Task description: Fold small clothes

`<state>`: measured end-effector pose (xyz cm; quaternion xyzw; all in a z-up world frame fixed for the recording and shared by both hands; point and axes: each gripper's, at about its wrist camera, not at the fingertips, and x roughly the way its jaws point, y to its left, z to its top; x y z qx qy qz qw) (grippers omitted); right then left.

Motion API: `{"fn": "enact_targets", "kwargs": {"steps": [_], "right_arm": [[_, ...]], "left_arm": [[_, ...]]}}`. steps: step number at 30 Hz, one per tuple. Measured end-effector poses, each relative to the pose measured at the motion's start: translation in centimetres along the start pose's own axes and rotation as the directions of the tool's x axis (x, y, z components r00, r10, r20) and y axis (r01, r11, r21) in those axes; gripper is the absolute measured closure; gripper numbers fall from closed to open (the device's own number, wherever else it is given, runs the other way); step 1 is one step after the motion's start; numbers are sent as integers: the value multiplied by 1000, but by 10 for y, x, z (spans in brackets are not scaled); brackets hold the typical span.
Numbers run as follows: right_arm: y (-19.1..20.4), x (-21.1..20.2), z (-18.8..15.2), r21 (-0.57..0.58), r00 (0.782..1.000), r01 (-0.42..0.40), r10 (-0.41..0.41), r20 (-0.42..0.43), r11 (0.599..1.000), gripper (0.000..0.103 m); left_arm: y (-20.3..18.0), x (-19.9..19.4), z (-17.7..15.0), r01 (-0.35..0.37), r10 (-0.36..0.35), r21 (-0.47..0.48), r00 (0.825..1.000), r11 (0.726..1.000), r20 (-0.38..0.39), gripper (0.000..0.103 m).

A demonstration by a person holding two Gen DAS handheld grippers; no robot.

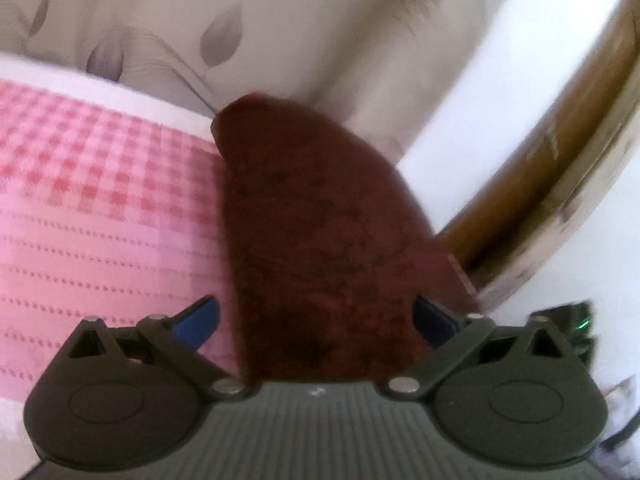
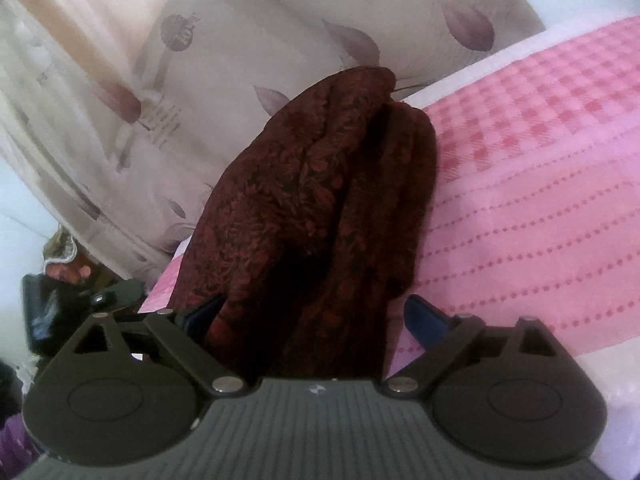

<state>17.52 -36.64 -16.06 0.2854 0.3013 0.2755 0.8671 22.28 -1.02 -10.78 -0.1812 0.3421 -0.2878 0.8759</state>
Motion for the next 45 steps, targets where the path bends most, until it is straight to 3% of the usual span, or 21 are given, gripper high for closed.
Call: {"fn": "enact_targets", "kwargs": {"steps": [4, 7, 16, 30, 35, 38, 40, 41, 42, 44, 45], "right_arm": [[1, 1, -3, -6, 1000, 0, 0, 17, 1000, 6], [2, 1, -3, -9, 1000, 4, -4, 15, 1000, 6], [4, 1, -3, -19, 1000, 15, -14, 23, 1000, 5], [3, 3, 1, -19, 1000, 10, -10, 7, 1000, 2], [-5, 8, 13, 53, 1000, -27, 27, 3, 998, 0], [-6, 21, 21, 44, 1000, -20, 21, -15, 999, 0], [-2, 29, 22, 15, 1000, -6, 7, -24, 1000, 5], [1, 32, 21, 1, 1000, 3, -3, -30, 1000, 13], [3, 34, 20, -1, 999, 2, -2, -41, 1000, 30], [0, 37, 16, 55, 998, -31, 34, -51, 998, 47], [3, 37, 14, 47, 999, -19, 21, -46, 999, 50]], "left_arm": [[-23, 12, -8, -90, 94, 138, 995, 986, -19, 0], [-36, 17, -13, -118, 124, 203, 992, 972, -16, 0], [-48, 26, -13, -173, 186, 265, 982, 949, -25, 0], [-47, 28, -6, -170, 184, 284, 983, 943, -23, 0], [-39, 35, 5, -129, 145, 262, 988, 956, -43, 0], [-25, 42, 13, -74, 89, 194, 994, 978, -70, 0], [-13, 46, 15, -39, 51, 145, 995, 989, -80, 1], [-5, 49, 15, -23, 34, 118, 995, 993, -93, 2], [0, 50, 15, -10, 20, 106, 995, 994, -99, 13], [2, 45, 14, 4, 7, 114, 996, 993, -91, 27], [2, 39, 14, 10, -1, 114, 997, 993, -78, 35]]}}
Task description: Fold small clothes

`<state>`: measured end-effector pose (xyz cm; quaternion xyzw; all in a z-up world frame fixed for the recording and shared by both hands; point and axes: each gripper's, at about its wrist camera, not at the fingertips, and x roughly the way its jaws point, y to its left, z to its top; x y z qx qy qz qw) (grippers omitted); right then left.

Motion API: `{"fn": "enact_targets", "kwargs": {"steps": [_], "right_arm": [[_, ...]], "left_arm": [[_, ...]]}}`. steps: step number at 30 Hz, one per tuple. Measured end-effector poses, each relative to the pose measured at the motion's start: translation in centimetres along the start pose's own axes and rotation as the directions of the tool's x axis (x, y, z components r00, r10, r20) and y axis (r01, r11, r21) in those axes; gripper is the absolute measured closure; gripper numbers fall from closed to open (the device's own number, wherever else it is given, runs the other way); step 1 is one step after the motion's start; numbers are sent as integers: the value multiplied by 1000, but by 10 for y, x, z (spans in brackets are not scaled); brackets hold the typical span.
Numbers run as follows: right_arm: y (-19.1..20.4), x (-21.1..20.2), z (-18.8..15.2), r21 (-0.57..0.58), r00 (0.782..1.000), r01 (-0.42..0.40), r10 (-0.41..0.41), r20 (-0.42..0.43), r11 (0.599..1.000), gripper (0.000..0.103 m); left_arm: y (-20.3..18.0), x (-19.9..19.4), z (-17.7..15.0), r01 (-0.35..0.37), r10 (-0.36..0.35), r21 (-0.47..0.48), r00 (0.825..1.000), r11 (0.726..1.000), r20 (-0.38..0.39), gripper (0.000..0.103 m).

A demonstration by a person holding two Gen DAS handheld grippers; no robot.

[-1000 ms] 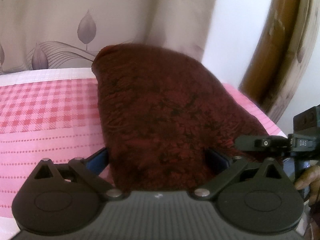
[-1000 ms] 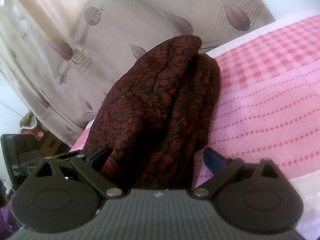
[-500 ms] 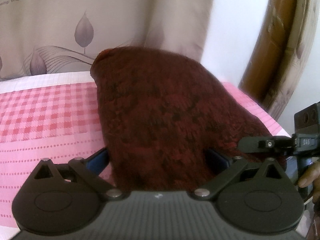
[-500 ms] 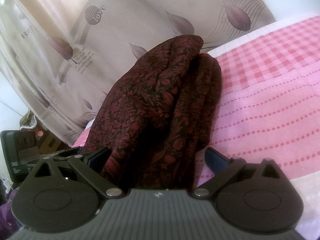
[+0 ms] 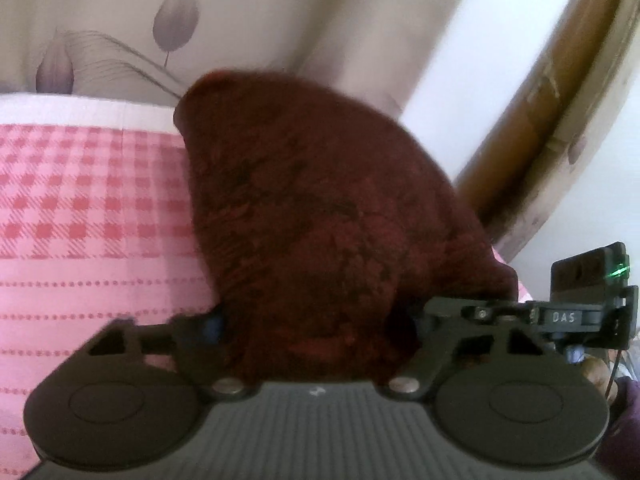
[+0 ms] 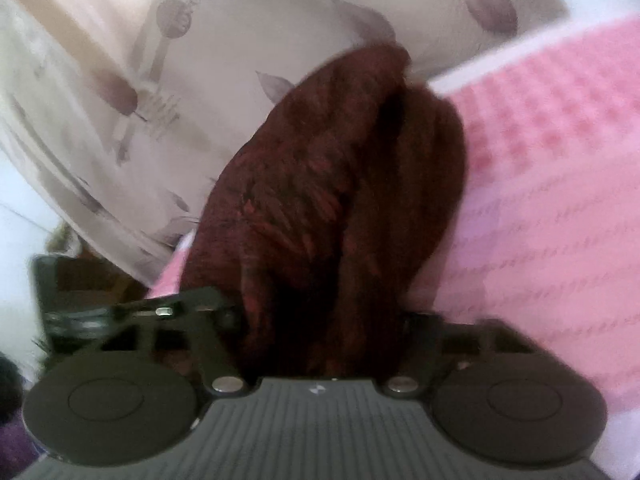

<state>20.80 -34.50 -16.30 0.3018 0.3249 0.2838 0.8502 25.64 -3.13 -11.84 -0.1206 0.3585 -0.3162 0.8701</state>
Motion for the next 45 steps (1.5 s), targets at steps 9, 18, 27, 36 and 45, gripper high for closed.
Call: {"fn": "enact_targets", "kwargs": {"steps": [9, 18, 27, 36, 45], "right_arm": [[70, -10, -28, -70, 996, -61, 65, 58, 996, 58], [140, 1, -90, -82, 988, -151, 153, 19, 985, 58], [160, 12, -151, -138, 998, -61, 57, -29, 989, 53], [197, -39, -172, -314, 971, 176, -113, 210, 933, 2], [257, -76, -198, -386, 795, 527, -278, 539, 757, 0]], "left_arm": [[-15, -98, -19, -52, 53, -9, 996, 999, 66, 43], [-11, -195, -76, -164, 166, -29, 984, 986, 69, 43], [-12, -193, -126, -305, 294, 77, 947, 949, 125, 20], [-70, -214, -148, -655, 538, 182, 723, 734, 433, 3], [-94, -251, -125, -633, 528, 52, 685, 772, 502, 0]]}}
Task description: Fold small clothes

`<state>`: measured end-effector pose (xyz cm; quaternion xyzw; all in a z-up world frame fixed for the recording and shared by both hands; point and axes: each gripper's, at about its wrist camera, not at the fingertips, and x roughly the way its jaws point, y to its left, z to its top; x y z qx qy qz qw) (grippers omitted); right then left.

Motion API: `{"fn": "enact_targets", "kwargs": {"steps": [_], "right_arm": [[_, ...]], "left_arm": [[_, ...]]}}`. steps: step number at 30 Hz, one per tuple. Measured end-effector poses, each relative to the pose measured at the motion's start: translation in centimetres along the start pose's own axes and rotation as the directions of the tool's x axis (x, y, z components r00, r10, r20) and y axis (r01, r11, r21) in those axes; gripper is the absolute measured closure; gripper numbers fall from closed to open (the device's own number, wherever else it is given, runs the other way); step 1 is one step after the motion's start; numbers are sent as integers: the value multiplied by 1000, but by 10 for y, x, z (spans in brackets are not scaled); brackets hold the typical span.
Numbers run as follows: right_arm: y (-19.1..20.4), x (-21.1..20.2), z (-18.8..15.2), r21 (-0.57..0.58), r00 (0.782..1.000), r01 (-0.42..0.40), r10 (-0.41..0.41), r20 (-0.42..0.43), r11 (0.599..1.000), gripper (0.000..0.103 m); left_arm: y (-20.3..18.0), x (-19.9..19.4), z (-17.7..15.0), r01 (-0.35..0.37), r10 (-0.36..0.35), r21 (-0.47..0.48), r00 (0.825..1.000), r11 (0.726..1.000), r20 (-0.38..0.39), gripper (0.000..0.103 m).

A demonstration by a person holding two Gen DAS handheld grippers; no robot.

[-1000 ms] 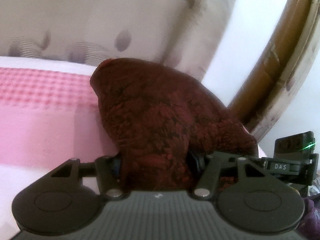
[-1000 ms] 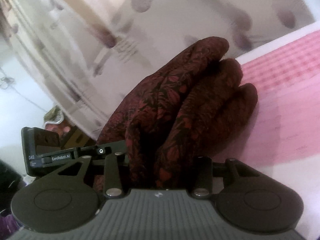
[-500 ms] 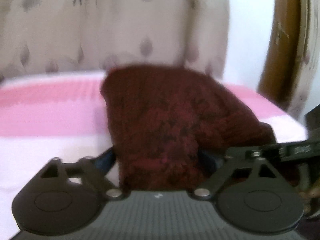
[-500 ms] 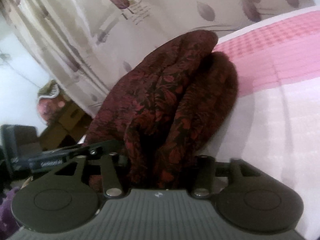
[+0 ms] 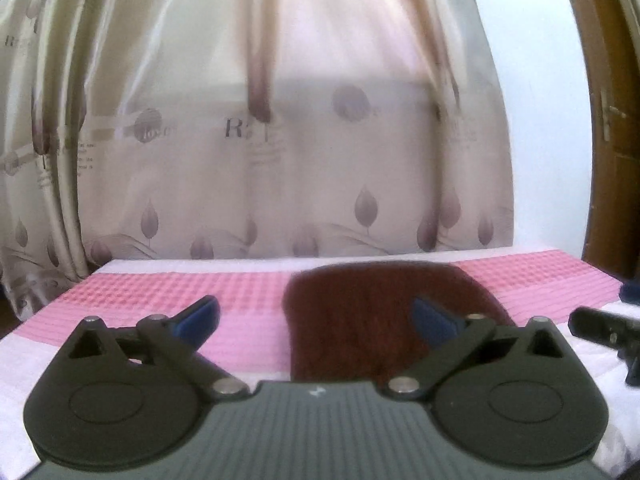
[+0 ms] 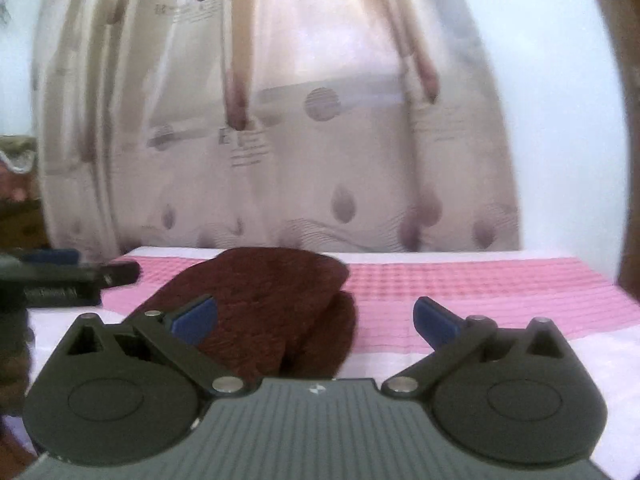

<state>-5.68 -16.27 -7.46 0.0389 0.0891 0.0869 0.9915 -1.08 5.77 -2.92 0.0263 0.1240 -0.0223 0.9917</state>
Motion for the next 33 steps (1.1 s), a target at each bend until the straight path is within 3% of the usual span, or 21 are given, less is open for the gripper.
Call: {"fn": "enact_targets", "kwargs": {"steps": [5, 15, 24, 33], "right_arm": [[0, -12, -8, 21, 999, 42, -42, 25, 999, 0], [9, -33, -6, 41, 1000, 4, -5, 24, 999, 0], [15, -38, -4, 15, 999, 27, -27, 39, 1000, 0], [19, -40, -5, 8, 994, 102, -102, 48, 995, 0]], "left_arm": [[-9, -20, 0, -75, 72, 50, 996, 996, 60, 0], [11, -38, 9, -52, 58, -108, 997, 993, 51, 0], [17, -40, 8, -26, 29, -95, 999, 995, 29, 0], [14, -41, 8, -41, 42, -85, 999, 996, 18, 0]]}}
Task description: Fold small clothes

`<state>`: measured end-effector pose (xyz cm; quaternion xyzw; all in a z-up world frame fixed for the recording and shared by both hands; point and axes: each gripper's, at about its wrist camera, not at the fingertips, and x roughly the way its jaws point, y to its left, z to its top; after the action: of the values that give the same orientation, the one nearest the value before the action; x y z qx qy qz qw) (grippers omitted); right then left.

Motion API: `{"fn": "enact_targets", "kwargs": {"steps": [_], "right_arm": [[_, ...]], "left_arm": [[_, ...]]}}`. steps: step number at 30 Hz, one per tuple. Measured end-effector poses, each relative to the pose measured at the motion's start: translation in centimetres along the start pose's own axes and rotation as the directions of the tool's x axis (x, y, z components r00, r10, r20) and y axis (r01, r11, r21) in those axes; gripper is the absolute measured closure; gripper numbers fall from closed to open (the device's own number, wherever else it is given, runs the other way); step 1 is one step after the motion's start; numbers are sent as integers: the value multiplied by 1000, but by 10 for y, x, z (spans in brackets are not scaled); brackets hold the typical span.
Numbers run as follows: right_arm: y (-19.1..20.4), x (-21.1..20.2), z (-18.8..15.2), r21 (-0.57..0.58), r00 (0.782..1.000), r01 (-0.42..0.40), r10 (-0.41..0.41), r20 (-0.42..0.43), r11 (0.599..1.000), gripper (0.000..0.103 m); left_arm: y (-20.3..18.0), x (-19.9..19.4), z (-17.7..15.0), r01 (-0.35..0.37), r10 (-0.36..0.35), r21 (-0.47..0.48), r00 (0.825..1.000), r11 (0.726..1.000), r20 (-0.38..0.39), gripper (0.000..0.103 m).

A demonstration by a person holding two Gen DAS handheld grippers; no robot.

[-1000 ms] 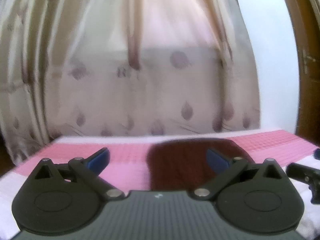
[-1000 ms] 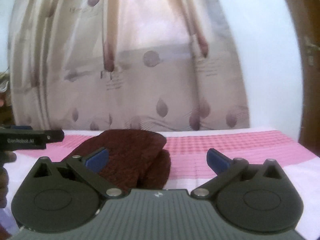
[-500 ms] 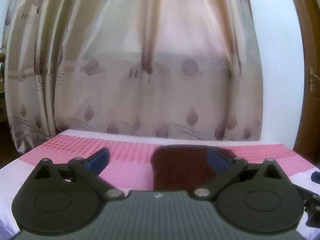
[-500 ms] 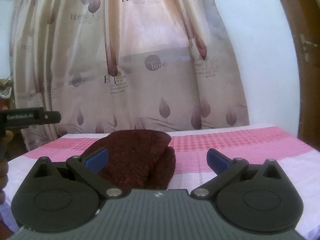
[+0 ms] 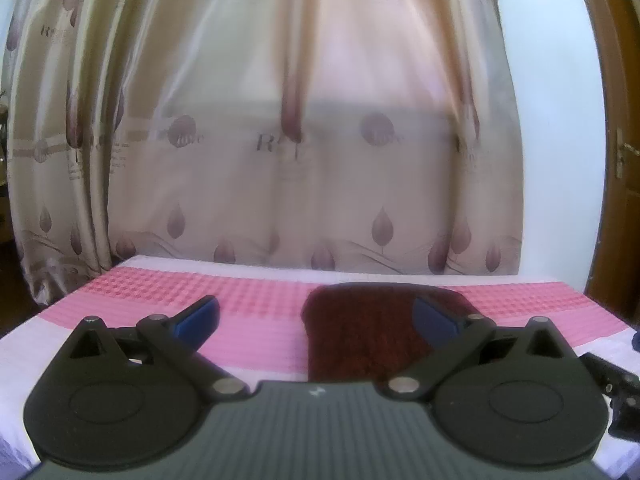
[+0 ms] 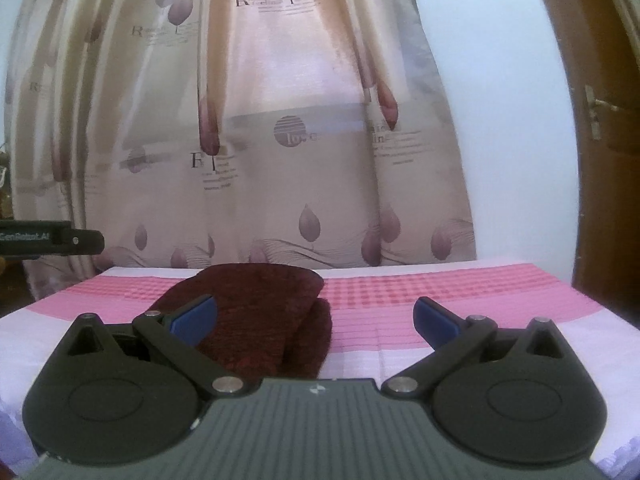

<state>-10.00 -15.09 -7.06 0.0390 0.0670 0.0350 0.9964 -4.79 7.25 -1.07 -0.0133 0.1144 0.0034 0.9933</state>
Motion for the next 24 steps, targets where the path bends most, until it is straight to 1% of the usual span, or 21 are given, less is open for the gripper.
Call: {"fn": "enact_targets", "kwargs": {"steps": [5, 17, 19, 21, 24], "right_arm": [[0, -1, -2, 2, 999, 32, -32, 3, 999, 0], [-2, -1, -5, -3, 1000, 27, -27, -12, 1000, 0], [-3, 0, -6, -1, 999, 24, -24, -21, 1000, 0], [-3, 1, -6, 3, 999, 28, -28, -25, 1000, 0], [-3, 3, -6, -4, 999, 36, -36, -32, 999, 0]], "left_arm": [[-2, -1, -2, 1, -1, 6, 1000, 1000, 3, 0], [-5, -3, -7, 30, -30, 21, 999, 999, 18, 0], [-7, -4, -9, 22, -23, 28, 999, 999, 29, 0], [-8, -4, -11, 38, -39, 35, 999, 999, 23, 0], [-11, -5, -15, 36, -37, 52, 999, 998, 27, 0]]}}
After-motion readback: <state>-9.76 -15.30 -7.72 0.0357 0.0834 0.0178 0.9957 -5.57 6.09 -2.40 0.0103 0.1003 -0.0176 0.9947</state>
